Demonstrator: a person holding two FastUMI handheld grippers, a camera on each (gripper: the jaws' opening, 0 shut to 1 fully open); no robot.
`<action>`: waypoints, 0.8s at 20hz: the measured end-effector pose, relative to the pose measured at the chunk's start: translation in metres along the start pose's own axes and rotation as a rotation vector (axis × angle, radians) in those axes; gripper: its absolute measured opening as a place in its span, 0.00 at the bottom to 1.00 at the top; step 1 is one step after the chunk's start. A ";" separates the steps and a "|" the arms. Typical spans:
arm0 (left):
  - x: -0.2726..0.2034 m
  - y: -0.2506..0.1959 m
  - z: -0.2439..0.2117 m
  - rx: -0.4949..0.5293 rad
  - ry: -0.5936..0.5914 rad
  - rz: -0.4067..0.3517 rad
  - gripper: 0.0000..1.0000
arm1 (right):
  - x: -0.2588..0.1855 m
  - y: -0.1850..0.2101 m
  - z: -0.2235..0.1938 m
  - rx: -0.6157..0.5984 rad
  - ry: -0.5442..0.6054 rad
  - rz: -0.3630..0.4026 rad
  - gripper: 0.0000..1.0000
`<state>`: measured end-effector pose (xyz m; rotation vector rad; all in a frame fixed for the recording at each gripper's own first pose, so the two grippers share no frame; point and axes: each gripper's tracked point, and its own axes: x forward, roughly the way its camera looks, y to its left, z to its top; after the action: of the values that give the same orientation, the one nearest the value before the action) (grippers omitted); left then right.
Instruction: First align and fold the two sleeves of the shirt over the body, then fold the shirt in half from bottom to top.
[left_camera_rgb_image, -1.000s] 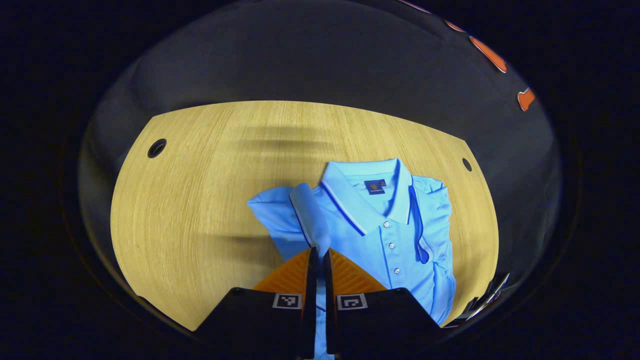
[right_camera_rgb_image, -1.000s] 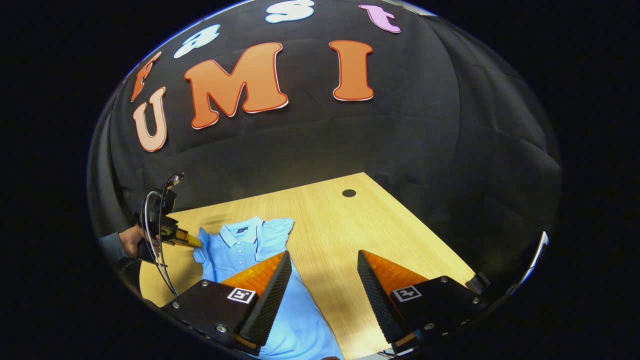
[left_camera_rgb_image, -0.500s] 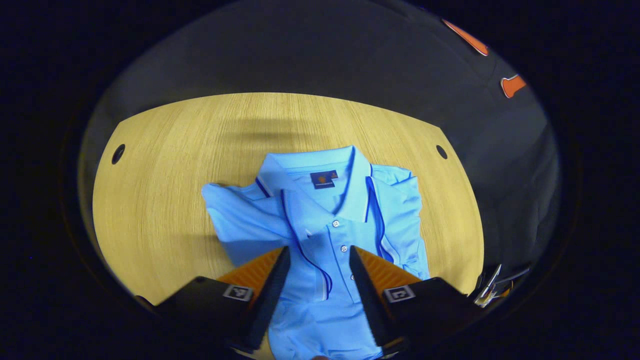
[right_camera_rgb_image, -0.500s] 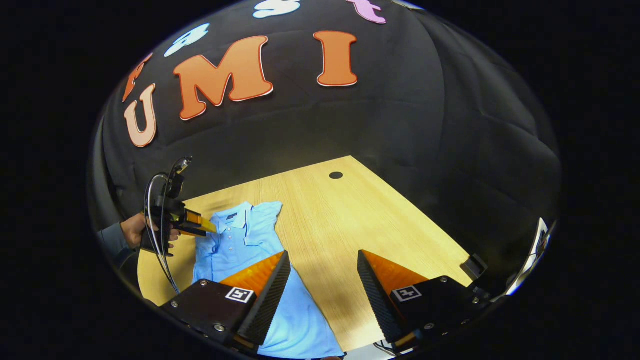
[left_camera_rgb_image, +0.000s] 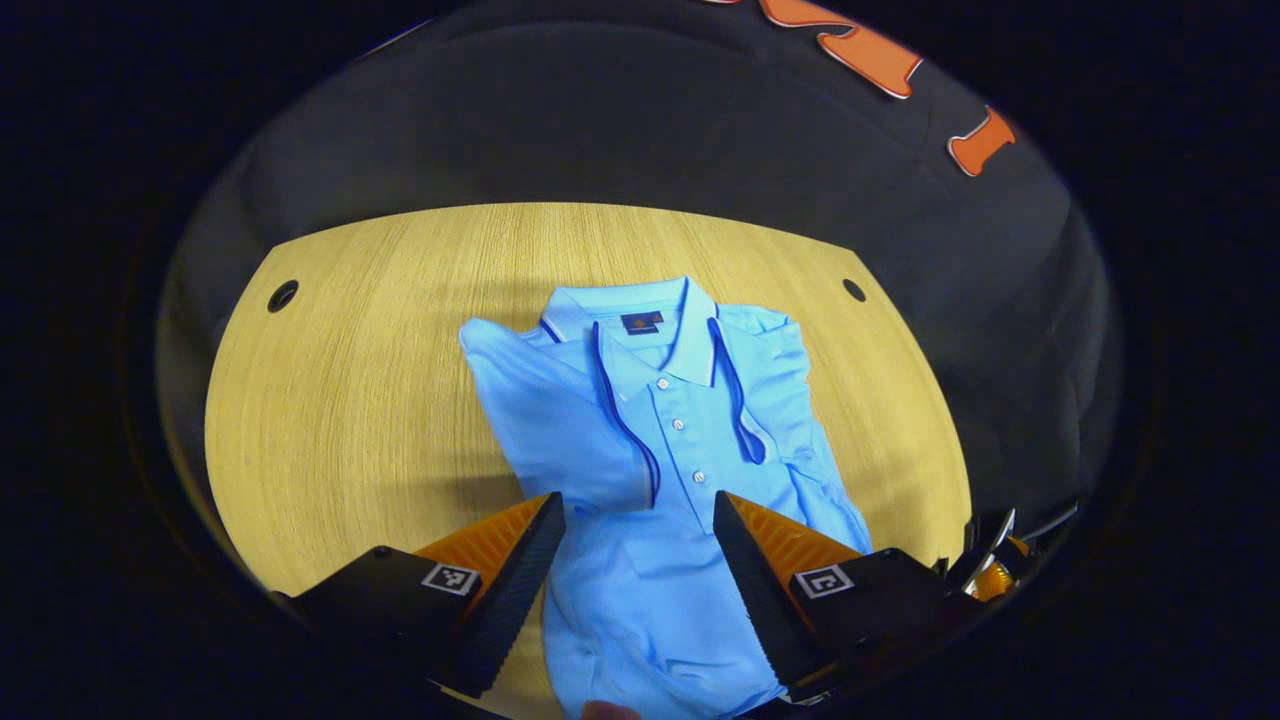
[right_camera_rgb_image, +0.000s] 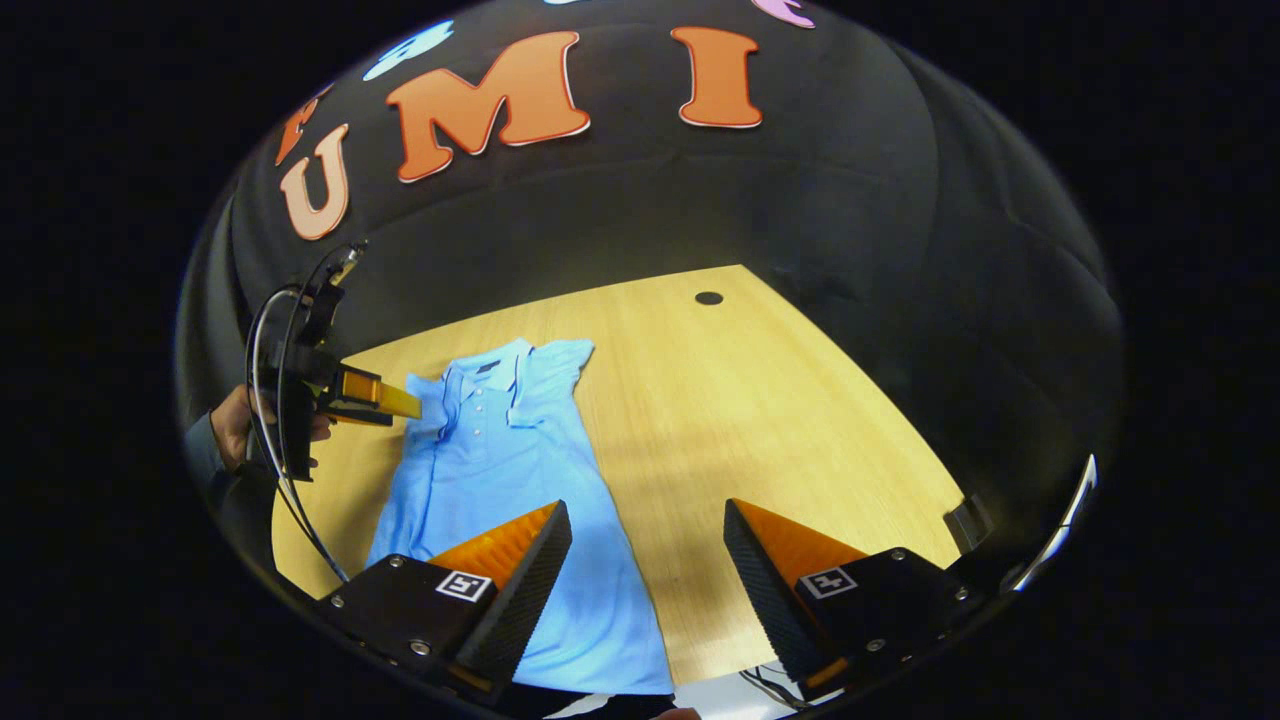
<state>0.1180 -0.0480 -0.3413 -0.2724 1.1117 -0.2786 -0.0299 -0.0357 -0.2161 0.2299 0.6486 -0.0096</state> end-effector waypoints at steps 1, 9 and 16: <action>-0.009 0.000 -0.010 0.001 -0.010 0.000 0.99 | -0.001 0.002 -0.007 -0.002 0.014 0.021 0.96; -0.073 -0.012 -0.105 0.052 -0.075 0.038 0.99 | -0.006 0.004 -0.065 -0.083 0.113 0.122 0.96; -0.106 0.008 -0.198 0.098 -0.027 0.159 0.99 | -0.010 0.003 -0.112 -0.162 0.192 0.180 0.96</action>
<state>-0.1043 -0.0182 -0.3378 -0.0997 1.0833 -0.1869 -0.1042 -0.0092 -0.2957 0.1328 0.8140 0.2393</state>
